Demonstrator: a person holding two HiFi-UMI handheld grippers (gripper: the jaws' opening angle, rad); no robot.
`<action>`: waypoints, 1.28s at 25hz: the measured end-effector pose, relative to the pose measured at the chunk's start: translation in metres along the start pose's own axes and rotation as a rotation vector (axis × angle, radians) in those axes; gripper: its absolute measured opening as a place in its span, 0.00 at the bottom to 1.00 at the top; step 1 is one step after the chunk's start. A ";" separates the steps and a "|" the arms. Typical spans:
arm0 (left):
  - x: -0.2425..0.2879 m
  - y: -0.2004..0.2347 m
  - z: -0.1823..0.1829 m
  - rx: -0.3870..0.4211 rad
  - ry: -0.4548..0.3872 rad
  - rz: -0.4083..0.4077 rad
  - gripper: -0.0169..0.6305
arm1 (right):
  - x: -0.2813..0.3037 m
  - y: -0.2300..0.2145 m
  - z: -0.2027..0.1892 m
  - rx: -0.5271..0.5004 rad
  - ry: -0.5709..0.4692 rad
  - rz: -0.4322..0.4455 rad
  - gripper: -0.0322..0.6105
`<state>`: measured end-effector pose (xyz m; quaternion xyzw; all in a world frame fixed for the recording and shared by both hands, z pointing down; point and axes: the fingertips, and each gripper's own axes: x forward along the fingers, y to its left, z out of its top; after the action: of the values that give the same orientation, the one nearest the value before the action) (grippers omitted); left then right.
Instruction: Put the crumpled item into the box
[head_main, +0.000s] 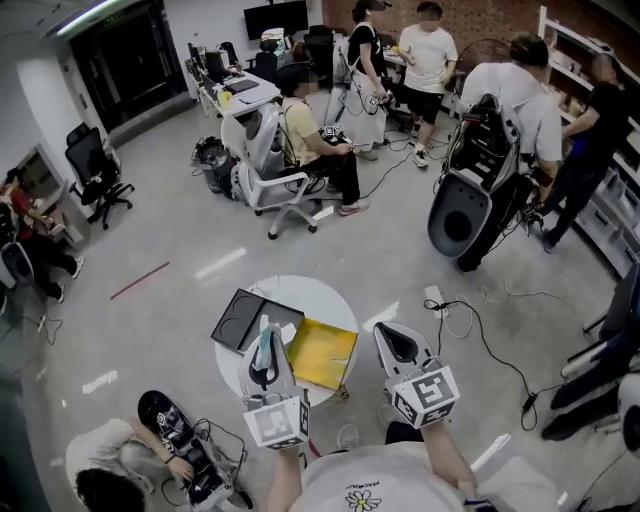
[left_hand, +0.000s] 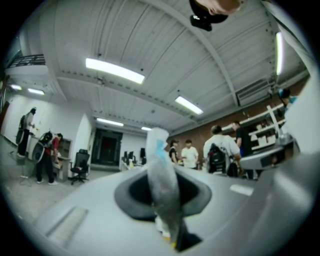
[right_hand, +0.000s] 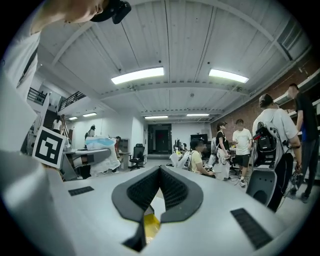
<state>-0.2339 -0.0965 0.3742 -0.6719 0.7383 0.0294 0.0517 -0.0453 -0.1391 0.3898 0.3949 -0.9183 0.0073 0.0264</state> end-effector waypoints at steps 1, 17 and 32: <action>0.001 -0.003 0.002 0.004 -0.005 0.007 0.10 | 0.005 -0.003 0.002 0.003 -0.004 0.013 0.05; 0.033 -0.028 0.024 0.031 -0.059 0.129 0.10 | 0.042 -0.051 0.027 -0.008 -0.079 0.114 0.05; 0.038 -0.038 0.018 0.192 -0.011 0.106 0.10 | 0.015 -0.057 0.026 0.027 -0.074 0.093 0.05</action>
<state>-0.1986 -0.1360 0.3528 -0.6237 0.7719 -0.0352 0.1183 -0.0153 -0.1900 0.3640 0.3519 -0.9359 0.0061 -0.0134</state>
